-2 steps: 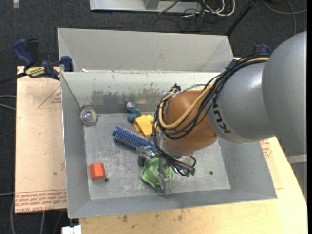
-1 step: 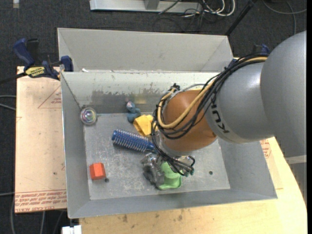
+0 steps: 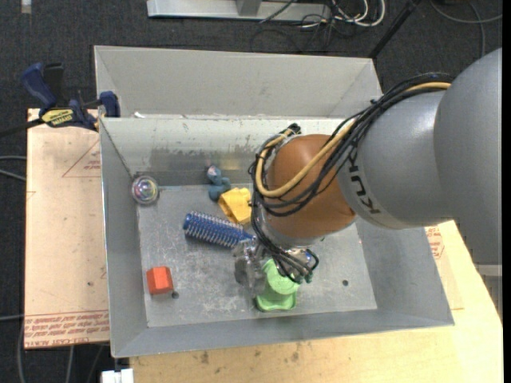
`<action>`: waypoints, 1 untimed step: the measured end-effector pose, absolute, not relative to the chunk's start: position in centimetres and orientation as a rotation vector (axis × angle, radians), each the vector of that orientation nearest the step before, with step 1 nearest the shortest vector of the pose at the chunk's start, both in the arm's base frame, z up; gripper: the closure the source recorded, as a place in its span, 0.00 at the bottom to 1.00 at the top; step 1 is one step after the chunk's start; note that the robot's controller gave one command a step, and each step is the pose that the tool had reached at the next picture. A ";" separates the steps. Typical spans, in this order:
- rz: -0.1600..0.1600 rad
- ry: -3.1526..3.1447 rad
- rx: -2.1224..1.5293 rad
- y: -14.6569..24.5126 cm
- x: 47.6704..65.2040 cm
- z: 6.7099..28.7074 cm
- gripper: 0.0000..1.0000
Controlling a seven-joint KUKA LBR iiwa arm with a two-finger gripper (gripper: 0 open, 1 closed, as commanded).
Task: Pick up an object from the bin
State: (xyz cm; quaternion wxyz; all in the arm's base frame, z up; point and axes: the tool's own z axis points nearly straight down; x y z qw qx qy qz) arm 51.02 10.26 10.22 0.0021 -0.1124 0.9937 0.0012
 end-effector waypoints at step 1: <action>0.003 3.120 -0.349 10.2 51.0 10.1 0.00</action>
Offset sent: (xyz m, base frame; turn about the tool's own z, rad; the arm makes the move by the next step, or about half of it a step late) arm 0.0000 0.0000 0.0000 0.0000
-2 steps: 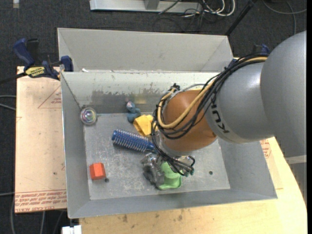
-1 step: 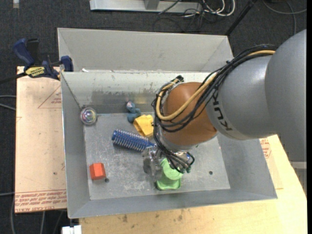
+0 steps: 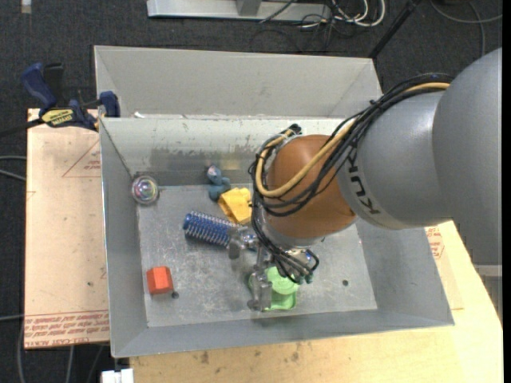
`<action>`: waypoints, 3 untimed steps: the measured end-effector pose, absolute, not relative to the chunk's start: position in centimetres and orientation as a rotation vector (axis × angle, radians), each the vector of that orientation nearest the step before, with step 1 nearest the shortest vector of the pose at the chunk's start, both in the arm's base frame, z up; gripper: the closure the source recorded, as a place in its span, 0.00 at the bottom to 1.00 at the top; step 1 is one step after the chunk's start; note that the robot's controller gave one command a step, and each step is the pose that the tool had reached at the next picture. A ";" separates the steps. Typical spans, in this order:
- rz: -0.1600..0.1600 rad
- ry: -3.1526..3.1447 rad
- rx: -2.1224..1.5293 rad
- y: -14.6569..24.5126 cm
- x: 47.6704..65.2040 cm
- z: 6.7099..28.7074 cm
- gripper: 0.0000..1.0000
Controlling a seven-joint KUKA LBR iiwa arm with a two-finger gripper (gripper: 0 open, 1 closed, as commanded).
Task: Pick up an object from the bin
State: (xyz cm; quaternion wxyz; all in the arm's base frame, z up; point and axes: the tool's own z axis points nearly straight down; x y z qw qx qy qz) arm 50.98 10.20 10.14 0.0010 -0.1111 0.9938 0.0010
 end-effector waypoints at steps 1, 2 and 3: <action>0.002 3.135 -0.070 7.0 55.5 13.8 0.00; 0.009 3.092 0.494 12.3 61.9 7.2 0.00; 0.008 3.091 0.495 12.2 62.0 7.4 1.00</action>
Offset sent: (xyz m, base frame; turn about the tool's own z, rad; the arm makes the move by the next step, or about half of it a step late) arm 0.0433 -0.0323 0.0357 0.1780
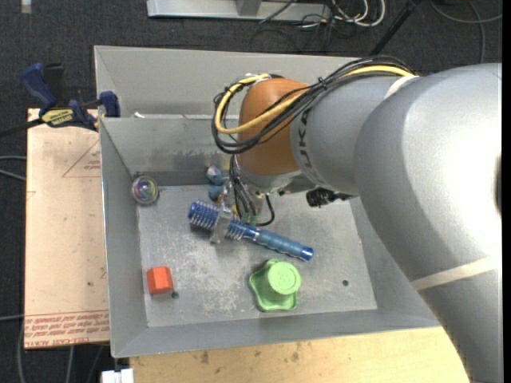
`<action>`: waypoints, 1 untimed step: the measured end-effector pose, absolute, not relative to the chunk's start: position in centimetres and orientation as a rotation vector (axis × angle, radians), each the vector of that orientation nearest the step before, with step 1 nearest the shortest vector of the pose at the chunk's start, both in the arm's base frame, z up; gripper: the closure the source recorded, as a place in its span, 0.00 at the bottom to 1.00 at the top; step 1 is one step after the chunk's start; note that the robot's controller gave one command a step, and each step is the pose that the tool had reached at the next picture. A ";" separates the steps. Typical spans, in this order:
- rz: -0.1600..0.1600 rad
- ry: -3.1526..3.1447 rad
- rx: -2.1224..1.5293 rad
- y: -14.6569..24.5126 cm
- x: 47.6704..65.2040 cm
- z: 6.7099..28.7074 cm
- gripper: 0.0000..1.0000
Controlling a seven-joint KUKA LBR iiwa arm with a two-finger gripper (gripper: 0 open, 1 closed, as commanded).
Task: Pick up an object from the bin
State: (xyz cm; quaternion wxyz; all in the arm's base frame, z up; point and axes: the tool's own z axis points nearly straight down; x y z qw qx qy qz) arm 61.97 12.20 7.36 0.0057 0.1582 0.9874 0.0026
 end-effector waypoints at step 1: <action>0.007 3.102 0.457 13.3 58.9 18.8 1.00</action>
Offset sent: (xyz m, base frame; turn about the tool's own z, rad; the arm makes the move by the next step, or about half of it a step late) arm -0.0311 0.0089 0.1103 -0.0205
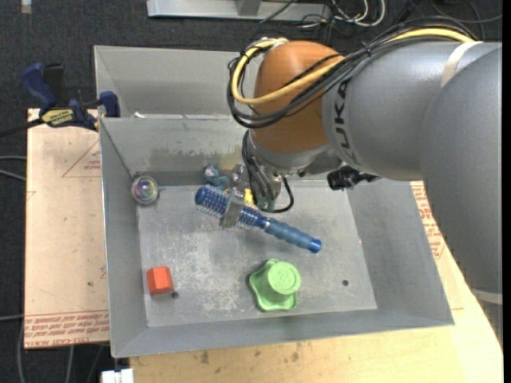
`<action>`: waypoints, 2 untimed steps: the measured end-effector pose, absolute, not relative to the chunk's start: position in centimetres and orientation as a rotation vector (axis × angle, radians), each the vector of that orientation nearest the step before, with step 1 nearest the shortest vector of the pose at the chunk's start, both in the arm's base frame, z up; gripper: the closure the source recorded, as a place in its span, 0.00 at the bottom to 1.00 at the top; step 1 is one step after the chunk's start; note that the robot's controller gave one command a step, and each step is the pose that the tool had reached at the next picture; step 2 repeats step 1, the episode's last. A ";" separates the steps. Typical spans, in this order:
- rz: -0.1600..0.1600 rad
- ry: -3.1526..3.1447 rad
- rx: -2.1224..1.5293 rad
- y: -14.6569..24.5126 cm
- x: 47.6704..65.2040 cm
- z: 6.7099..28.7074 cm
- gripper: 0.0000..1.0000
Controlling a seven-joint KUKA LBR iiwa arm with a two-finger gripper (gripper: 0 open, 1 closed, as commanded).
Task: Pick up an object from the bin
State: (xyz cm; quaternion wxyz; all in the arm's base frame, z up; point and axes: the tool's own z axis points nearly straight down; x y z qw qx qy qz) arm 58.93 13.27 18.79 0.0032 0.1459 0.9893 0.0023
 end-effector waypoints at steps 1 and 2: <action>0.003 3.129 0.194 12.2 57.4 26.5 1.00; 0.003 3.129 0.194 12.2 57.4 26.5 1.00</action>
Offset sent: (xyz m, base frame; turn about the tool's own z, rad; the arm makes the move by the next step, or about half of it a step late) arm -0.0160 -0.0103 0.0742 -0.1687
